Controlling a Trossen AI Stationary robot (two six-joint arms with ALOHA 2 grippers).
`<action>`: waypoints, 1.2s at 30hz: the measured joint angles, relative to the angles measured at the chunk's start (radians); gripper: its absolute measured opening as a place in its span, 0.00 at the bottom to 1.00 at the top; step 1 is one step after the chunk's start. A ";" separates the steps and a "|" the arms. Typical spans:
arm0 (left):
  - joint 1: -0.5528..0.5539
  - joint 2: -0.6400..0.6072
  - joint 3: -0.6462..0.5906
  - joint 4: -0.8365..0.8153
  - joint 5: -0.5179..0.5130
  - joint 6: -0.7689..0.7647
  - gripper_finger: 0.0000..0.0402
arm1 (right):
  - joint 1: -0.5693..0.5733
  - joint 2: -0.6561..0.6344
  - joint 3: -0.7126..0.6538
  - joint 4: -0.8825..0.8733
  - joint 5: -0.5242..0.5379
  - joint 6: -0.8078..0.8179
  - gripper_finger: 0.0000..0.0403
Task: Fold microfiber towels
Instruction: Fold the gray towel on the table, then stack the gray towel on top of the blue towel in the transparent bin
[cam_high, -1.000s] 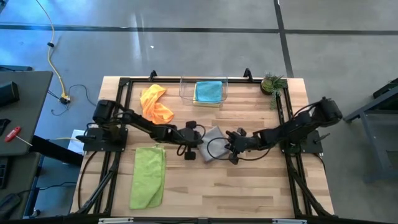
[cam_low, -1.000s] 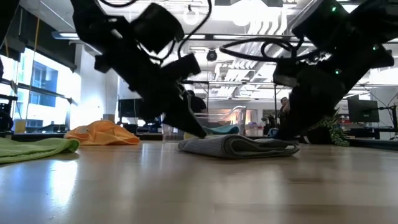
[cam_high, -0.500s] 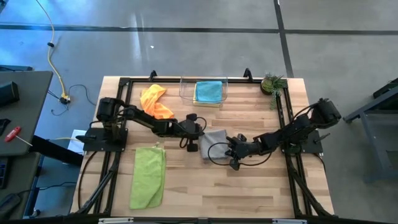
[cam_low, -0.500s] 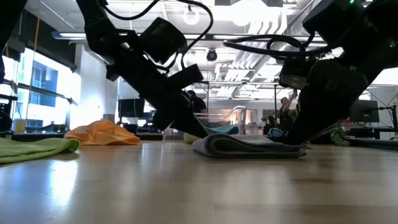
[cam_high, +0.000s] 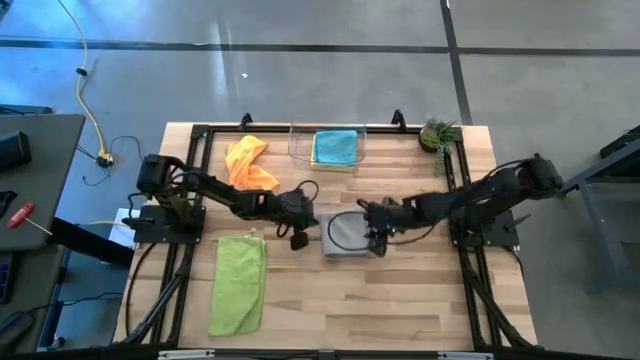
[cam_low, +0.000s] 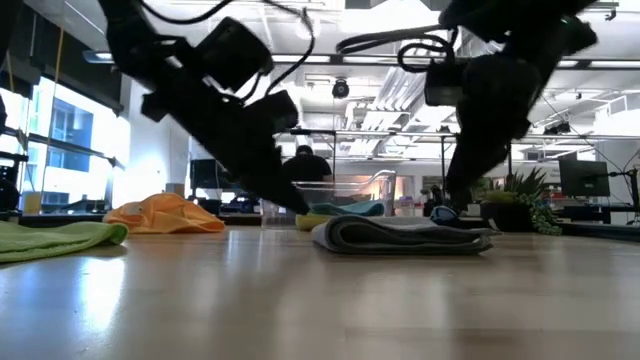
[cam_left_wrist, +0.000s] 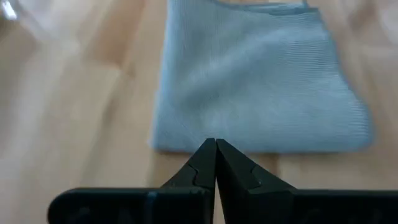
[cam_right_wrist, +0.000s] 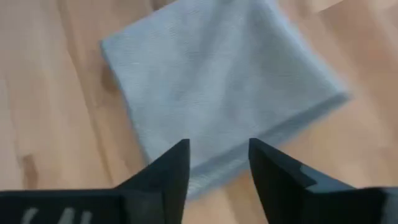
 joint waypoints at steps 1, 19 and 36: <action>0.000 -0.007 -0.022 0.022 0.012 -0.054 0.00 | -0.026 -0.020 0.012 -0.042 -0.014 -0.036 0.40; 0.116 0.027 -0.012 0.085 0.154 -0.340 0.41 | -0.291 -0.088 -0.179 0.264 -0.235 -0.177 0.51; 0.155 0.143 0.166 -0.147 0.216 -0.024 0.51 | -0.290 -0.088 -0.171 0.269 -0.230 -0.236 0.57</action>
